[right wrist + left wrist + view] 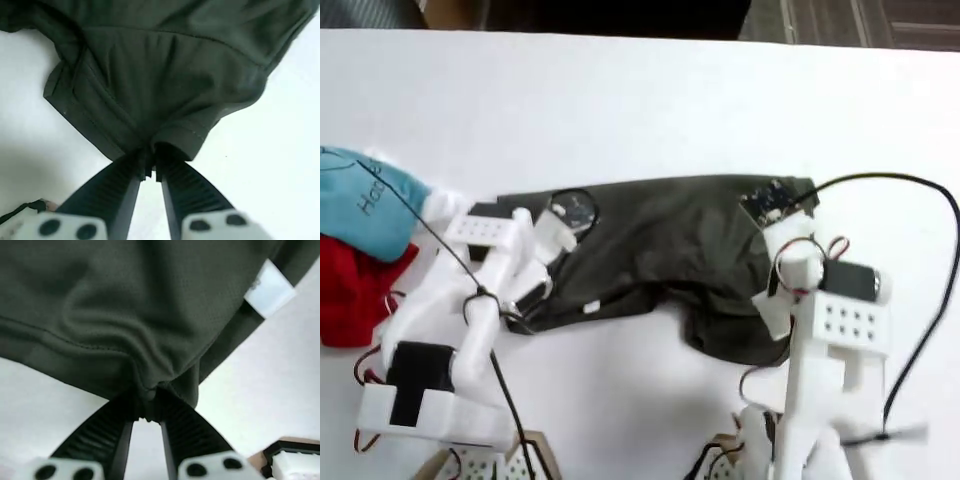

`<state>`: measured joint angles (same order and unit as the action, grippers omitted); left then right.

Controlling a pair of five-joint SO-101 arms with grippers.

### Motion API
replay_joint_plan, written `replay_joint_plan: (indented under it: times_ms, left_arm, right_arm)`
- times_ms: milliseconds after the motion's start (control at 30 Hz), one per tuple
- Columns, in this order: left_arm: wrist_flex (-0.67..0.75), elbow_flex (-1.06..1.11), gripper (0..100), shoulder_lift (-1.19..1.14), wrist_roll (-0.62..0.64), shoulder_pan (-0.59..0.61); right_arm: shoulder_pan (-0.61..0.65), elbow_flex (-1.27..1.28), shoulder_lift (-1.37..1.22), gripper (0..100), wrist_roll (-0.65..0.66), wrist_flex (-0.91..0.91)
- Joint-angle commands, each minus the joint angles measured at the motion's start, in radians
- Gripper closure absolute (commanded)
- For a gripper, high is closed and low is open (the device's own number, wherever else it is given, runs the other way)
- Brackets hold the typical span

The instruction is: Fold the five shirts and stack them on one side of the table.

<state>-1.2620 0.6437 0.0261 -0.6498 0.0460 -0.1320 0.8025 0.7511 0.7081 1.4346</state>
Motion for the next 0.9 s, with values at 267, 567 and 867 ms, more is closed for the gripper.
replay_joint_plan:
  times_ms: [267, 567, 867]
  left_arm:
    - [0.011, -0.004, 97, 0.005, -0.002, 0.011]
    - [0.005, -0.005, 93, 0.006, -0.002, 0.012]
    - [-0.249, -0.272, 78, 0.012, -0.002, 0.057]
  right_arm:
    - [0.048, 0.218, 0.318, 97.8, 0.008, -0.045]
    - [0.051, 0.279, 0.130, 97.8, 0.009, -0.136]
    - [0.051, 0.201, -0.062, 79.9, 0.155, -0.081]
